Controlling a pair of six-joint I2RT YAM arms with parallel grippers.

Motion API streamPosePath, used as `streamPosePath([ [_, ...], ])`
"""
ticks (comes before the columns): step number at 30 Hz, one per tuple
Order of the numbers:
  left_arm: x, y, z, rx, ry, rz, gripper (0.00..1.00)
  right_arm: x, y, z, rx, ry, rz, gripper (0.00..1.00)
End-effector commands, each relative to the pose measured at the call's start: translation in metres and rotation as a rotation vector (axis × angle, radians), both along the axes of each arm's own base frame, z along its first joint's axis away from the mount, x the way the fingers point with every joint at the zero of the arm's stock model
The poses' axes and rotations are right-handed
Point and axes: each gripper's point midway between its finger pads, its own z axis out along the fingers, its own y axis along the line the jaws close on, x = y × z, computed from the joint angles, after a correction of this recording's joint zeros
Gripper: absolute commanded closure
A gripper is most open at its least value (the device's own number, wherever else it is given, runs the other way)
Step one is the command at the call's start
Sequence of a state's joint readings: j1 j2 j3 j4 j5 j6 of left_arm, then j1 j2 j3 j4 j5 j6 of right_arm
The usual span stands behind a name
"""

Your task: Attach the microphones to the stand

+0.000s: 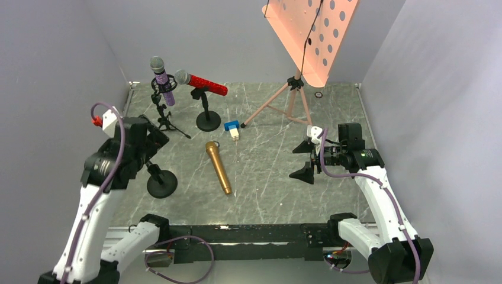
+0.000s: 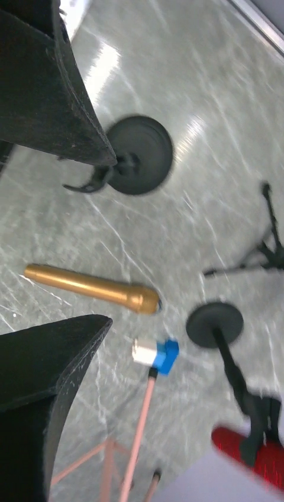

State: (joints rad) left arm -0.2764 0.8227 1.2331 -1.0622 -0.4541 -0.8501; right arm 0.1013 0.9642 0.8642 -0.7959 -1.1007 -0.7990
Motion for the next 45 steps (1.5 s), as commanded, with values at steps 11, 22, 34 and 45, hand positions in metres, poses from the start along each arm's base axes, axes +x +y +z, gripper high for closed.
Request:
streamPosePath([
  [11, -0.085, 0.031, -0.065, -0.031, 0.383, 0.305, 0.15, 0.006, 0.001, 0.006, 0.011, -0.052, 0.003, 0.0],
  [22, -0.071, 0.03, -0.076, 0.002, 0.365, 0.265, 0.28, 0.005, 0.001, 0.006, 0.012, -0.057, 0.004, 0.0],
  [34, -0.055, 0.022, -0.098, 0.031, 0.443, 0.234, 0.62, 0.006, 0.0, 0.005, 0.002, -0.061, -0.004, 0.0],
  [45, -0.053, 0.026, -0.098, 0.069, 0.418, 0.203, 1.0, 0.006, 0.0, 0.005, 0.002, -0.062, -0.003, 0.0],
])
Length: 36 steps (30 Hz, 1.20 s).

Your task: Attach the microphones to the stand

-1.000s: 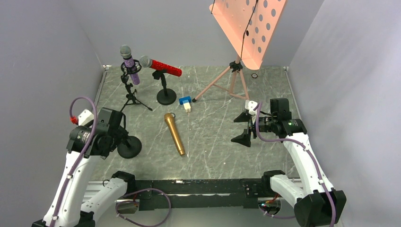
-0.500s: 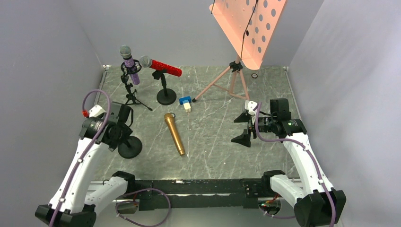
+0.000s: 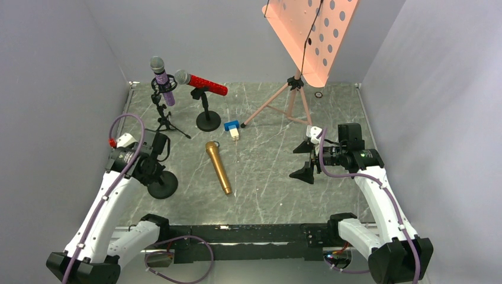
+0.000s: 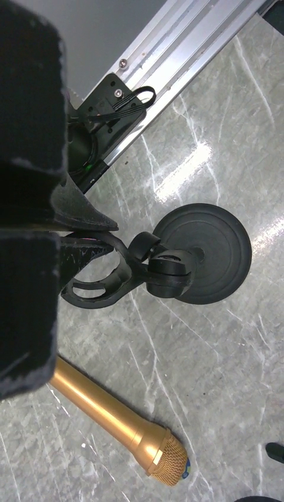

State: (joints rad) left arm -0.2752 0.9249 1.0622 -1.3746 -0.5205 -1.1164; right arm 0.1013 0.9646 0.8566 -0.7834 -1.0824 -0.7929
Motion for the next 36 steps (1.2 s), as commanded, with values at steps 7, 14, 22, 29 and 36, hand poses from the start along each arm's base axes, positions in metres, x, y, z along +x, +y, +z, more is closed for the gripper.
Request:
streamPosePath([
  [7, 0.029, -0.027, 0.066, 0.0, -0.381, -0.44, 1.0, 0.004, 0.001, 0.009, 0.015, -0.063, 0.009, 0.0],
  [14, 0.026, -0.092, 0.118, -0.054, -0.61, -0.966, 1.0, 0.005, 0.001, 0.008, 0.016, -0.059, 0.007, 0.0],
  [22, 0.009, -0.194, 0.171, -0.254, -0.798, -1.555, 1.0, 0.007, 0.0, 0.006, 0.007, -0.056, -0.004, 0.0],
  [29, 0.026, -0.282, 0.16, -0.2, -0.666, -1.871, 1.0, 0.01, -0.001, 0.007, 0.004, -0.055, -0.014, 0.0],
  [36, 0.066, -0.326, 0.128, -0.128, -0.55, -1.993, 1.0, 0.013, -0.005, 0.01, 0.009, -0.066, -0.035, 0.0],
])
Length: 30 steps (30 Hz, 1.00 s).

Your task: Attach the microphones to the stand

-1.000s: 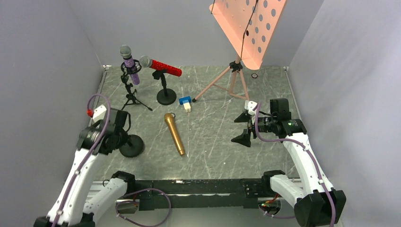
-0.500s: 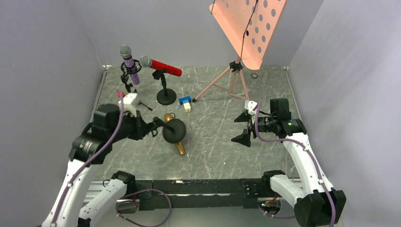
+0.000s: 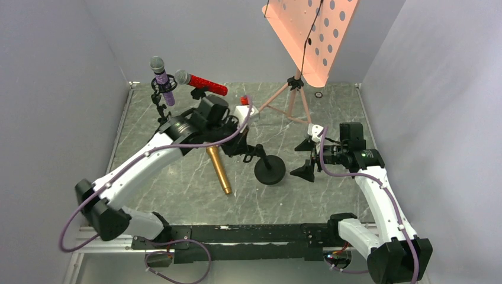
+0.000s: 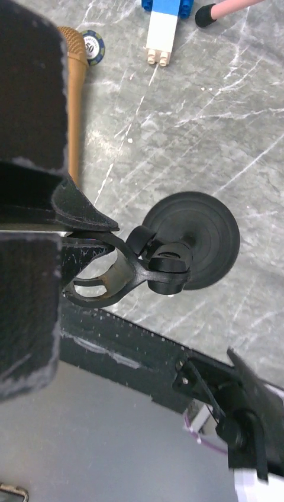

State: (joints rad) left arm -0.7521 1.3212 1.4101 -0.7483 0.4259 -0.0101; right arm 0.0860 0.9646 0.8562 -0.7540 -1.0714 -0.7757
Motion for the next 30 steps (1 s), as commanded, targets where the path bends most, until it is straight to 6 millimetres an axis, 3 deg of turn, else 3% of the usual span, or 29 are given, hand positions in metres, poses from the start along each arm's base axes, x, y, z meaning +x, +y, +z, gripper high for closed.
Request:
streamPosePath([
  [1, 0.026, -0.028, 0.03, -0.038, -0.17, -0.086, 1.0, 0.006, -0.001, 0.009, 0.01, -0.052, -0.008, 0.0],
  [8, 0.041, -0.052, 0.002, 0.105, -0.175, -0.07, 1.0, 0.007, -0.002, 0.006, 0.005, -0.043, -0.01, 0.0],
  [14, 0.061, -0.051, -0.017, 0.18, -0.18, 0.049, 1.0, 0.008, -0.001, 0.004, 0.005, -0.032, -0.006, 0.0],
  [18, 0.072, -0.05, -0.023, 0.203, -0.195, 0.093, 0.94, 0.008, -0.001, 0.003, 0.005, -0.029, -0.006, 0.0],
  [19, 0.073, -0.053, -0.024, 0.198, -0.193, 0.091, 0.9, 0.009, -0.001, 0.002, 0.004, -0.028, -0.007, 0.0],
  [25, 0.077, -0.058, -0.023, 0.183, -0.182, 0.111, 0.38, 0.01, -0.002, 0.001, -0.001, -0.028, -0.012, 0.0],
  [30, 0.08, -0.051, 0.0, 0.136, -0.239, 0.155, 0.27, 0.01, -0.002, 0.0, -0.002, -0.026, -0.011, 0.0],
])
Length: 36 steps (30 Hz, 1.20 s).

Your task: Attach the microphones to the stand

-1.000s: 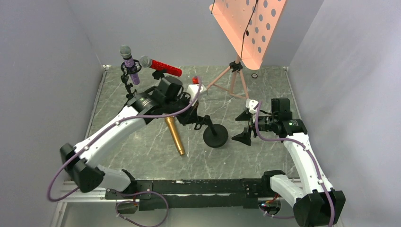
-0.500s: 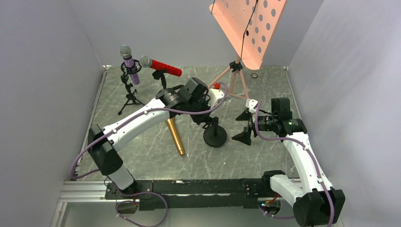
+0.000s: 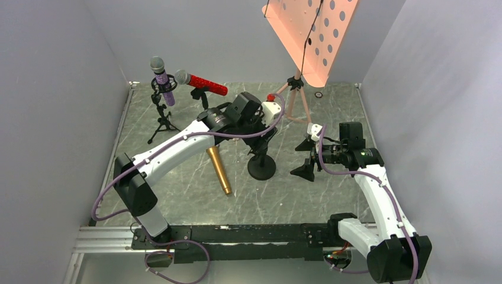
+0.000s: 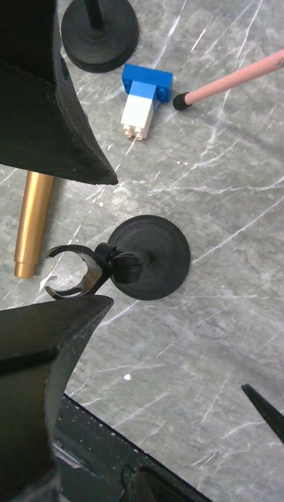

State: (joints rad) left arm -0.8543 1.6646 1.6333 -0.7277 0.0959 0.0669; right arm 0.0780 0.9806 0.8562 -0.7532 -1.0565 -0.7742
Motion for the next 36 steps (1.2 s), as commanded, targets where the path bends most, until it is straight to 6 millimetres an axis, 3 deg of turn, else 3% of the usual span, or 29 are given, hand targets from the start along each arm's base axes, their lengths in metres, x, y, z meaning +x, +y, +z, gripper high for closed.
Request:
streamPosePath([
  [1, 0.008, 0.002, 0.051, -0.114, -0.126, 0.05, 0.25, 0.005, 0.001, 0.006, 0.011, -0.044, 0.008, 0.0],
  [5, 0.008, 0.029, 0.083, -0.26, -0.172, 0.137, 0.2, 0.005, 0.001, 0.006, 0.011, -0.045, 0.007, 0.0],
  [8, 0.008, 0.059, 0.089, -0.438, -0.119, 0.228, 0.19, 0.005, 0.001, 0.006, 0.01, -0.046, 0.006, 0.0],
  [11, 0.014, 0.102, 0.072, -0.59, -0.03, 0.396, 0.18, 0.005, 0.001, 0.006, 0.013, -0.047, 0.007, 0.0],
  [13, 0.014, 0.133, 0.048, -0.633, 0.006, 0.535, 0.17, 0.005, 0.001, 0.006, 0.012, -0.047, 0.007, 0.0],
  [17, 0.005, 0.182, -0.006, -0.64, 0.028, 0.818, 0.01, 0.005, 0.001, 0.005, 0.012, -0.047, 0.006, 0.0],
  [20, -0.004, 0.193, -0.042, -0.645, 0.101, 0.936, 0.01, 0.005, 0.001, 0.005, 0.013, -0.044, 0.005, 0.0],
  [26, -0.003, 0.185, -0.099, -0.53, 0.308, 1.044, 0.01, 0.007, 0.0, 0.003, 0.009, -0.04, -0.003, 0.0],
  [33, 0.002, 0.186, -0.142, -0.239, 0.397, 1.172, 0.1, 0.008, -0.001, 0.002, 0.004, -0.041, -0.01, 0.0],
  [36, 0.006, 0.186, -0.148, -0.128, 0.358, 1.225, 0.12, 0.008, -0.001, 0.001, 0.006, -0.038, -0.007, 0.0],
])
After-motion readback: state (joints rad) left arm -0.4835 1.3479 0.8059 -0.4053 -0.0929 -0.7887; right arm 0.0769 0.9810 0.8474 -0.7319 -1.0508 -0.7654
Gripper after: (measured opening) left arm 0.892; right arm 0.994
